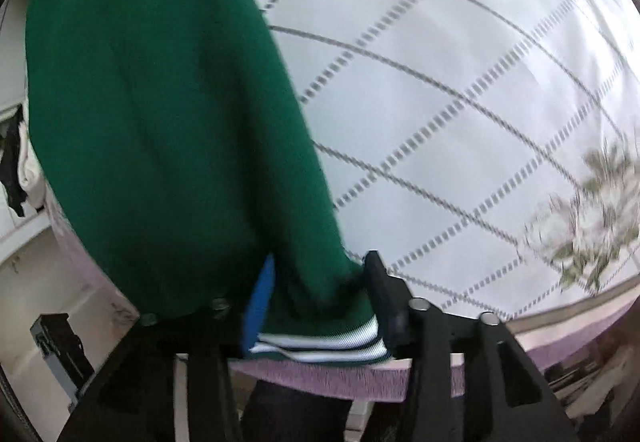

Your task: Fold large clothes

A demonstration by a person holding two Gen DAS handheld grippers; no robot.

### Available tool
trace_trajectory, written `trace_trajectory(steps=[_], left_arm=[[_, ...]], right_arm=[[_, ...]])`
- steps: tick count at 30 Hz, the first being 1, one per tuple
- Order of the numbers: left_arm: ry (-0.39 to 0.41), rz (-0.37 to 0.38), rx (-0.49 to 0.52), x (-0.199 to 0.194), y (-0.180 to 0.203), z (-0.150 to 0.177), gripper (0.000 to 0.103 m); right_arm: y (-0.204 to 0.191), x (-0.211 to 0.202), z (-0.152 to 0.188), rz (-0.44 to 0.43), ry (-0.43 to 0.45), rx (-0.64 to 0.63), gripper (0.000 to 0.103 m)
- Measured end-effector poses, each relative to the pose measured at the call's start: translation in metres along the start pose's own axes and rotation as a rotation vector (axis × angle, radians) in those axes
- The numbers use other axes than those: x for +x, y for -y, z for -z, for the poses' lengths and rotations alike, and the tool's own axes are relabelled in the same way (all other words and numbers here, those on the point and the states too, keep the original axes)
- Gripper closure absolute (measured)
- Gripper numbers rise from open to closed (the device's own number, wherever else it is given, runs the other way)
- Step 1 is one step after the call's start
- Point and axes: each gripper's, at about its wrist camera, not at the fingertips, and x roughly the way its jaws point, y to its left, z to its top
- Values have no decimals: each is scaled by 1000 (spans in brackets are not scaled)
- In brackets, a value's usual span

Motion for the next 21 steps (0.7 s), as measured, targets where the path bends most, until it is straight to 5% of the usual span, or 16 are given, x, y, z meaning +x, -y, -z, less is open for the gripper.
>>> trace_trajectory(steps=[4,8,11,15,18,21], left_arm=[[34,120,-100,-29,2,-32,77],[185,174,-44,-60,49,-101,67],[323,170,51,-77,99,-157,67],[492,42,211,-79,164,-252,67],[434,-103,206,-42,166,-323,64],[314,-100,164,-3,139,-367,52]], right_arm=[[16,13,10,6,-63,34,45],[-5,-13,-2,0,22,45,45],[-41,-53,-22,0,146,-17,45],[-78,-82,-56,-16,245,-58,45],[-106,-92,-93,-7,328,-67,45],[-131,-92,-137,6,374,-56,46]])
